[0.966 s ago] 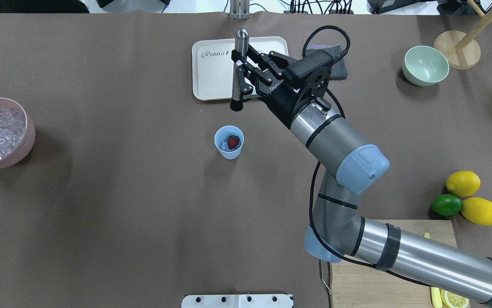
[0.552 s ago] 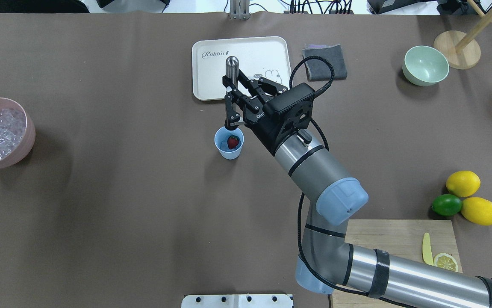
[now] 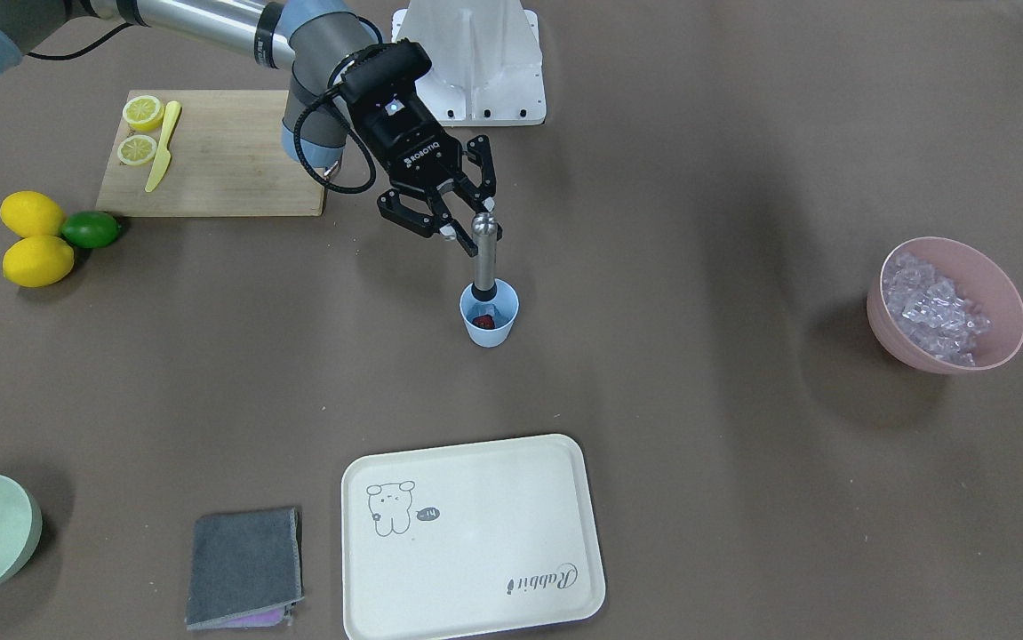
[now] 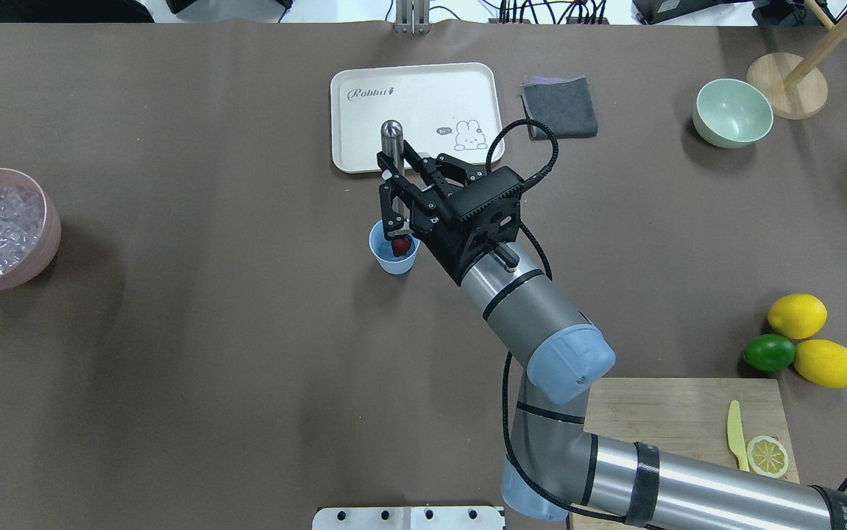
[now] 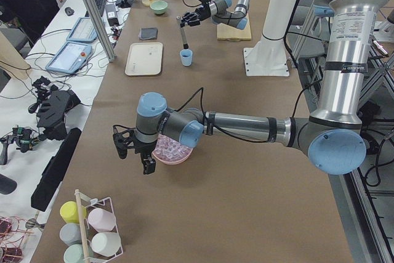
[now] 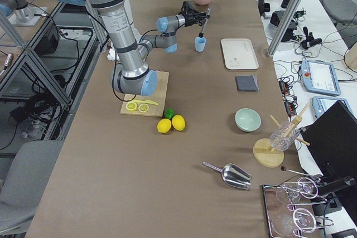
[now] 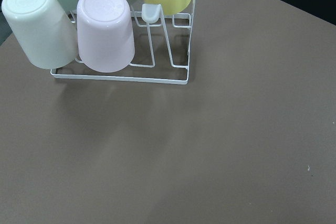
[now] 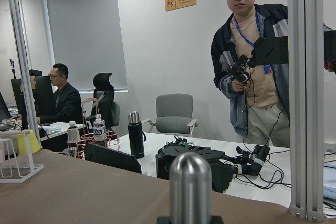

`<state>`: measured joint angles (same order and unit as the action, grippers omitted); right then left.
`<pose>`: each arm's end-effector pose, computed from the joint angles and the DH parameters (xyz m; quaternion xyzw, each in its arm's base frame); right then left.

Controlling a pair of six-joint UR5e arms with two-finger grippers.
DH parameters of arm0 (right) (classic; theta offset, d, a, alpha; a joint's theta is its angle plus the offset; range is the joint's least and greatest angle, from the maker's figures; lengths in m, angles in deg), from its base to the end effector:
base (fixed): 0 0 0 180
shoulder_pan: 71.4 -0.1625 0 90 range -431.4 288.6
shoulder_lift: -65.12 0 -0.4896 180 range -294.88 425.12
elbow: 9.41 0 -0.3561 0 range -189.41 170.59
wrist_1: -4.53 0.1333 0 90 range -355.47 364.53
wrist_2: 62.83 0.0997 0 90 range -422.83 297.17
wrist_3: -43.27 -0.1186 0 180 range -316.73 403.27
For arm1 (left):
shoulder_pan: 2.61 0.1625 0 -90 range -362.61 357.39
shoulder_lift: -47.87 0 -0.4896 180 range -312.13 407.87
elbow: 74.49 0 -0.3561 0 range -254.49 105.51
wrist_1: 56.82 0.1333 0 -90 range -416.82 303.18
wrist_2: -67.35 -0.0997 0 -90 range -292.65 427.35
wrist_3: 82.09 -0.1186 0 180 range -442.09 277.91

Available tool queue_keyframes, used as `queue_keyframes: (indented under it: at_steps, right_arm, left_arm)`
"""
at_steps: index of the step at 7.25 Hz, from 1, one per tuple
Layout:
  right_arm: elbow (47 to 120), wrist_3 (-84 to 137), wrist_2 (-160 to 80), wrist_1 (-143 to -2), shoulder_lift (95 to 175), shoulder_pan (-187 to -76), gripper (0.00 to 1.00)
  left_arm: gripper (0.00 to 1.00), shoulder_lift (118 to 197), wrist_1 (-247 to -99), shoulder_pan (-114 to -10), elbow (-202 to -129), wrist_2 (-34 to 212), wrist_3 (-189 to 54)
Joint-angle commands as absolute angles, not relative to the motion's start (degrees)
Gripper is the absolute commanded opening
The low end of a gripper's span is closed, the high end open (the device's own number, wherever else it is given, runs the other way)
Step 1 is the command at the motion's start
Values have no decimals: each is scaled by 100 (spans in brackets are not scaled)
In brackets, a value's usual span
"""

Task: Mash ice and strawberries in cup
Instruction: 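Press the muddler up and down inside the blue cup with the right gripper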

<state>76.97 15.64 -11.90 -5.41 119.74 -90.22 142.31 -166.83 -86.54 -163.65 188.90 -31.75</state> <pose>-0.5336 -0.4017 0.2475 0.6502 -0.4707 0.0612 0.5933 -0.0153 -0.5297 0.6809 0.0477 0.3276 -0.3034 0.8935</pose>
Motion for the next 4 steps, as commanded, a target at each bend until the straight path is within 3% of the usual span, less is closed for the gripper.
queue_keyframes:
  at_steps: [1, 4]
  right_arm:
    - [7567, 1567, -1203, -540, 11944, -8942, 0]
    - [7444, 1567, -1221, -540, 11953, -8846, 0]
  left_arm:
    - [98, 14218, -16685, -8655, -16361, 18890, -3173]
    - [98, 14209, -16694, -8655, -16326, 18890, -3173]
